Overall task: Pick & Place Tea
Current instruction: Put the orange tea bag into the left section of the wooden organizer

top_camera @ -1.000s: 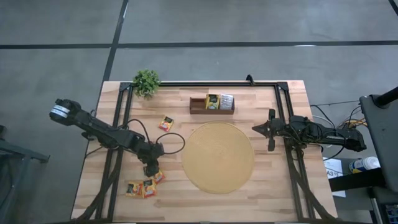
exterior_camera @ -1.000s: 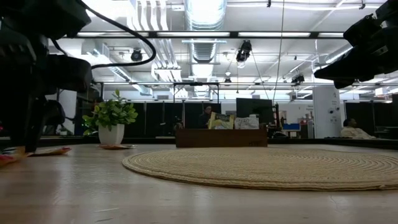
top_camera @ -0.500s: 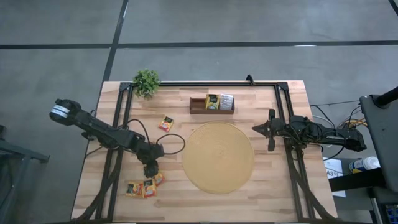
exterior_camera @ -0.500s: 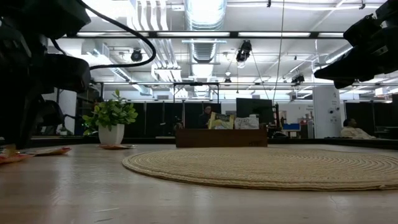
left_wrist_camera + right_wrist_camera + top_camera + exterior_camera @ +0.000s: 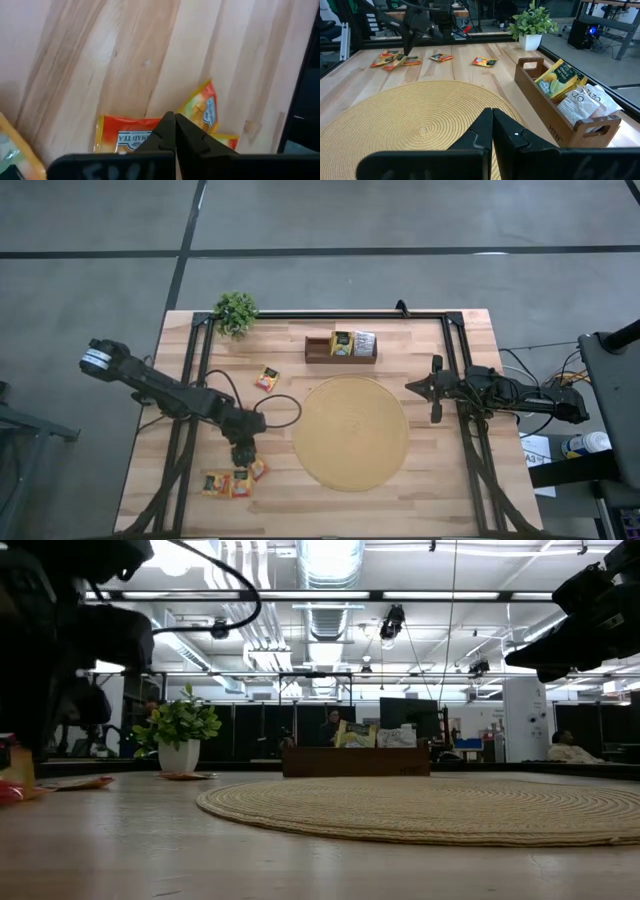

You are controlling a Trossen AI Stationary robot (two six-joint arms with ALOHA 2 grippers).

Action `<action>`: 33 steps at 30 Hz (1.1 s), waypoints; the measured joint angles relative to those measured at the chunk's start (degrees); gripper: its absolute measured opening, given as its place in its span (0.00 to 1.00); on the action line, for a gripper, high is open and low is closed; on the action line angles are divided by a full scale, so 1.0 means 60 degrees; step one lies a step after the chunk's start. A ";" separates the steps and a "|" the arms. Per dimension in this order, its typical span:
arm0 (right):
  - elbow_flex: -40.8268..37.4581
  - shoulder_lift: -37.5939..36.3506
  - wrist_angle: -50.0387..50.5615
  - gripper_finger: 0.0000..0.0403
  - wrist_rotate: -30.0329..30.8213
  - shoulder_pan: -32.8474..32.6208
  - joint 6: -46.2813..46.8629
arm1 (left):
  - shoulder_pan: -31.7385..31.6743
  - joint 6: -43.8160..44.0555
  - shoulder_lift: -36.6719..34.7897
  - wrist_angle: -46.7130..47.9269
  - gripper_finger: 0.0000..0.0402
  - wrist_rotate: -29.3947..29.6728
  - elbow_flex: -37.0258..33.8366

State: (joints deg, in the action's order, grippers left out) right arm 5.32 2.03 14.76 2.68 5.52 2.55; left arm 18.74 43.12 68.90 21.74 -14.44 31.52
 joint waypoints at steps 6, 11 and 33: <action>0.0000 0.0003 0.0000 0.02 0.0000 -0.0001 0.0000 | -0.0088 -0.0599 0.0000 0.1900 0.00 0.0072 0.1297; 0.0000 0.0003 0.0000 0.02 0.0000 0.0001 0.0000 | -0.0234 -0.0958 -0.0004 0.3288 0.00 0.0543 0.2543; 0.0000 0.0003 0.0000 0.02 0.0000 0.0001 0.0000 | -0.3168 -0.4073 0.2425 0.6130 0.00 0.1170 0.6907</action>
State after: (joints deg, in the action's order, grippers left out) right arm 5.32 2.04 14.76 2.68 5.53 2.55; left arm -0.27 18.68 83.45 58.52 -7.42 72.96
